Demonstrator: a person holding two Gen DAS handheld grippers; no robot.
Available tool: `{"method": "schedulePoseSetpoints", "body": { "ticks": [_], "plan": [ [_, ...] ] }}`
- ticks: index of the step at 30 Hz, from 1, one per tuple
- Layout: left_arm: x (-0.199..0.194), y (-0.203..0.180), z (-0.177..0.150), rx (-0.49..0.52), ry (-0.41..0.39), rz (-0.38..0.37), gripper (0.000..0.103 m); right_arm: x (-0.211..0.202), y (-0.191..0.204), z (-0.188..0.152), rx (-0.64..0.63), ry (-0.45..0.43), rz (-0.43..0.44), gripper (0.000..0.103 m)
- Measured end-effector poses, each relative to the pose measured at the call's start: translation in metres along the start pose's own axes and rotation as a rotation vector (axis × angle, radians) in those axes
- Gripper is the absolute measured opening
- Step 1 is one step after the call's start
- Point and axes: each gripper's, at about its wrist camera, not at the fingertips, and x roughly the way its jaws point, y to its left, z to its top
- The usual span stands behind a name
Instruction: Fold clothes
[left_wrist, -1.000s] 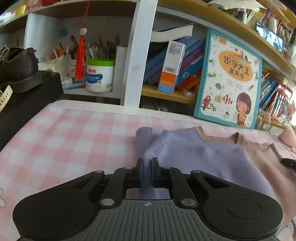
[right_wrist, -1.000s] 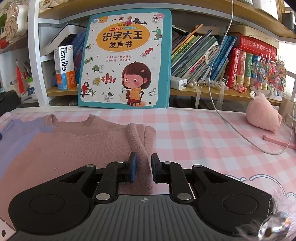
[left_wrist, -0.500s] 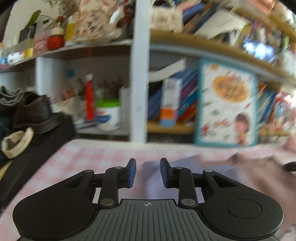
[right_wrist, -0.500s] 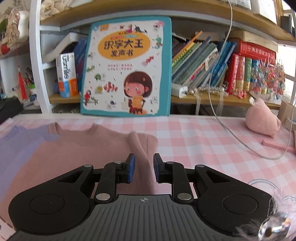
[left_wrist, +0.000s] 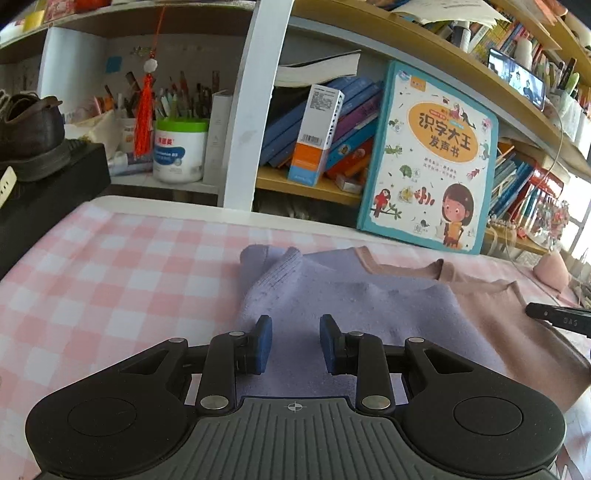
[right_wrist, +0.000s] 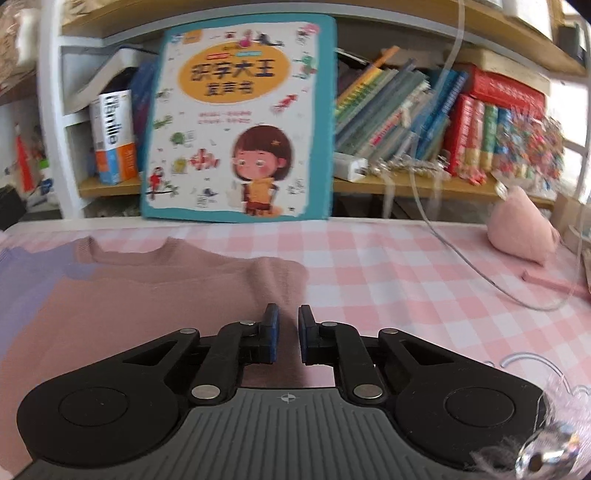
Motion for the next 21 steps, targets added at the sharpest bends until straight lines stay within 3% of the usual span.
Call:
{"method": "schedulePoseSetpoints", "body": {
  "ticks": [15,21],
  "plan": [
    [0.0,-0.008,-0.005,0.054,-0.014,0.041,0.03,0.002,-0.011,-0.002,0.062,0.006,0.045,0.011],
    [-0.001,-0.001,-0.005,0.017,-0.014,0.018,0.031,-0.009,-0.016,-0.006,0.034,-0.008,0.042,0.014]
  ]
}}
